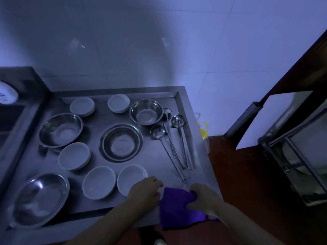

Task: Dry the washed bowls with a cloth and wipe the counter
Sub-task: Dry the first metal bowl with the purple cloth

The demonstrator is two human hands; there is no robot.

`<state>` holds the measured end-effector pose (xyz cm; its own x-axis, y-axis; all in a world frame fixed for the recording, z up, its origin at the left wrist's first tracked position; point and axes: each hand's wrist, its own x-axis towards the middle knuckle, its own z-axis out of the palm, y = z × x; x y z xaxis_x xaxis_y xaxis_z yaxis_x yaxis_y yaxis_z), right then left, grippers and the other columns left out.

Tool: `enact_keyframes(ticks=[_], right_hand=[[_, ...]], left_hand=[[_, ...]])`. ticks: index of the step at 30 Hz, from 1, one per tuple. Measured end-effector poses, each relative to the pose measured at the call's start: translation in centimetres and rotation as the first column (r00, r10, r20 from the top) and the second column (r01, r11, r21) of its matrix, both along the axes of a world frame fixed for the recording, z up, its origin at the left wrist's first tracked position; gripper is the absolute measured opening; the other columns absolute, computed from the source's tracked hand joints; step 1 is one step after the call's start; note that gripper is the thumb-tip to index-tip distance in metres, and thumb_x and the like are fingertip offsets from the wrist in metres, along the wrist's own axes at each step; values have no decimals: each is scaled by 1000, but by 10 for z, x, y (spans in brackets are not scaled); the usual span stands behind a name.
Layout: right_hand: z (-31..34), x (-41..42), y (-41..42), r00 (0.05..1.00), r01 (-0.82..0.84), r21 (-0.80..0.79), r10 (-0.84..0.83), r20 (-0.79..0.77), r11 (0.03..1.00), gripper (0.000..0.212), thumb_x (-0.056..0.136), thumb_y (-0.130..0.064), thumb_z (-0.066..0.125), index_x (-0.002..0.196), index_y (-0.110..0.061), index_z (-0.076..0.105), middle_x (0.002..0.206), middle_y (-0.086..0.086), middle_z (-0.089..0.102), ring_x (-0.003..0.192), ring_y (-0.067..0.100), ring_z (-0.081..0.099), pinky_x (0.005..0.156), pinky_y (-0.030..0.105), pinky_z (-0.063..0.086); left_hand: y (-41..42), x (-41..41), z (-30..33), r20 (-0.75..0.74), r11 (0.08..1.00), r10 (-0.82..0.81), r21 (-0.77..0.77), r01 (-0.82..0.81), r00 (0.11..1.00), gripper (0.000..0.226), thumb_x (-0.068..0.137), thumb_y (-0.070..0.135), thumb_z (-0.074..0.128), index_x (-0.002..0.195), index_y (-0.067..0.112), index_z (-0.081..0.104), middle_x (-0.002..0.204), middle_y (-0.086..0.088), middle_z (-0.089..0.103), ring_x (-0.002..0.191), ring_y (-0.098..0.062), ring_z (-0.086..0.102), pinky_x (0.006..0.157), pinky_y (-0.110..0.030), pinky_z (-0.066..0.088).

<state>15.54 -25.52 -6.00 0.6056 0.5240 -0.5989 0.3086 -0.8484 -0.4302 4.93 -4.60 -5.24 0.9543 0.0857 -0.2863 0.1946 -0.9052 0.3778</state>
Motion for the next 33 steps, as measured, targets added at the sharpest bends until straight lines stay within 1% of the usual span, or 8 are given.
enact_keyframes(ticks=[10, 17, 22, 25, 27, 28, 30, 33], right_hand=[[80, 6, 124, 965, 263, 447, -235, -117, 855, 32, 48, -24, 64, 79, -17, 56, 69, -4, 59, 56, 2, 54, 50, 18, 41], [99, -28, 234, 894, 439, 599, -392, -217, 670, 32, 71, -4, 75, 88, -26, 61, 86, 0, 67, 66, 2, 65, 53, 15, 49], [93, -58, 303, 800, 558, 605, -560, -213, 567, 33, 74, -6, 74, 95, -24, 57, 92, 2, 65, 75, 6, 65, 53, 16, 49], [84, -75, 337, 747, 607, 595, -634, -201, 527, 35, 75, -5, 73, 104, -17, 57, 93, 4, 65, 80, 18, 64, 55, 20, 48], [79, -87, 356, 717, 628, 593, -671, -189, 504, 36, 75, -3, 72, 105, -15, 57, 94, 5, 65, 82, 20, 64, 60, 24, 49], [76, -93, 363, 706, 635, 590, -683, -184, 498, 35, 75, -3, 72, 105, -15, 57, 94, 5, 65, 83, 20, 63, 61, 25, 49], [72, -102, 375, 694, 644, 586, -699, -175, 492, 34, 75, -3, 71, 103, -17, 56, 92, 3, 65, 80, 17, 63, 58, 20, 47], [70, -112, 386, 687, 650, 579, -707, -171, 492, 35, 75, -1, 71, 100, -19, 55, 91, 2, 64, 77, 13, 62, 50, 13, 44]], left_hand=[[125, -55, 35, 143, 901, 434, -89, -425, 890, 33, 90, 28, 52, 123, 27, 57, 125, 6, 58, 110, -12, 55, 91, -26, 40], [258, -91, 42, 72, 678, 732, -179, -713, 678, 29, 90, 23, 54, 117, 13, 60, 119, -7, 64, 105, -26, 59, 81, -30, 40], [351, -102, 16, 102, 779, 613, -242, -579, 783, 18, 63, -3, 73, 56, 3, 57, 59, -17, 62, 52, -31, 61, 44, -25, 44], [387, -100, -5, 373, 830, 536, -395, -393, 757, 24, 57, -8, 47, 36, 1, 51, 32, -10, 45, 25, -19, 46, 28, -13, 32], [397, -96, -3, 283, 659, 676, -645, -386, 680, 23, 52, -15, 53, 39, 4, 54, 30, -5, 43, 26, -15, 45, 31, -13, 30], [401, -90, -1, 52, 342, 822, -841, -420, 566, 27, 57, -15, 62, 46, 9, 54, 34, -2, 46, 34, -15, 49, 37, -15, 37], [411, -77, -12, -296, -84, 917, -798, -597, 267, 29, 82, -1, 61, 61, 15, 48, 55, 0, 53, 57, -18, 56, 55, -26, 50], [417, -65, -16, -647, -413, 730, -673, -614, 218, 8, 91, 1, 51, 92, 7, 56, 84, -9, 56, 70, -21, 55, 63, -30, 50]])
